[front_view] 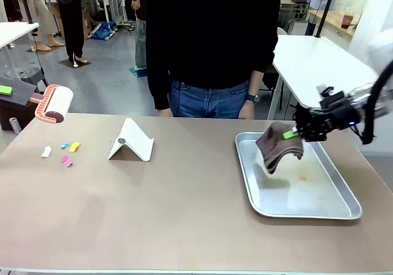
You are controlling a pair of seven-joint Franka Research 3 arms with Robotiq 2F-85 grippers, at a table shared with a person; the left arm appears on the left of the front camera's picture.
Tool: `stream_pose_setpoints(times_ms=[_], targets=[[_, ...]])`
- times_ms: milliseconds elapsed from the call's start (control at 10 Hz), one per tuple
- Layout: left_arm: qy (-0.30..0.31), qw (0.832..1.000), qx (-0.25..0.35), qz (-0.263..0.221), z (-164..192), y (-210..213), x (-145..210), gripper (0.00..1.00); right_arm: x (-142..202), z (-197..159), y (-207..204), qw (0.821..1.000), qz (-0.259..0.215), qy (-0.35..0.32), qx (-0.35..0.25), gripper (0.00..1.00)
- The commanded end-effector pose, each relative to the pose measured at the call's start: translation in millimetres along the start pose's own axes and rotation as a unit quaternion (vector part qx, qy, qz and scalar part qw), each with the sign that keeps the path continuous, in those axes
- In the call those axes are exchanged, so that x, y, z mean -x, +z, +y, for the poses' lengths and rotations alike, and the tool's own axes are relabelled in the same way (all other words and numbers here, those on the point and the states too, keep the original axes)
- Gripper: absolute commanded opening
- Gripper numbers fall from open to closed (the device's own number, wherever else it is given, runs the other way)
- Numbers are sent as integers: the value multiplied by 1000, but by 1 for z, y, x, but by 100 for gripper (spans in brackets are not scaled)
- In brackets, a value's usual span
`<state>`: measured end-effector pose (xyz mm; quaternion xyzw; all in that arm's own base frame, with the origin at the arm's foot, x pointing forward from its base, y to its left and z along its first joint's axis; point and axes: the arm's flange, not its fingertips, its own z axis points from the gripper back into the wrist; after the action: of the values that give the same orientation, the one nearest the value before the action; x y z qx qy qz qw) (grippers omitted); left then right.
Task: Clean the surface of the table.
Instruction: If a person points to the right, clean the right side of the table with your right hand, and if they point to the left, clean the left side with your left hand.
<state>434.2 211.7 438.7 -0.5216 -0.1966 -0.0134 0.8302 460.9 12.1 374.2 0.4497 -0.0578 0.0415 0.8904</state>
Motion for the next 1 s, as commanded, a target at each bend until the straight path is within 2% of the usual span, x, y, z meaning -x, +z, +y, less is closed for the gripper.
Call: stream_pose_setpoints(times_ms=[0,100,200,400,600,700,900], targets=[[-9,1000,13,-9,-2,1,0,0,16,-16,34,990,24,5,-141,11],[-9,1000,13,-9,-2,1,0,0,24,-25,55,979,41,8,-200,11],[-9,1000,13,-9,-2,1,0,0,33,-35,74,972,46,16,-230,11],[-9,1000,13,-9,-2,1,0,0,48,-66,121,957,16,31,-290,11],[-9,1000,13,-9,-2,1,0,0,60,-92,161,948,-26,38,-316,11],[-9,1000,13,-9,-2,1,0,0,65,-103,174,953,-55,18,-298,11],[-9,1000,13,-9,-2,1,0,0,75,-116,191,947,-85,18,-308,11]])
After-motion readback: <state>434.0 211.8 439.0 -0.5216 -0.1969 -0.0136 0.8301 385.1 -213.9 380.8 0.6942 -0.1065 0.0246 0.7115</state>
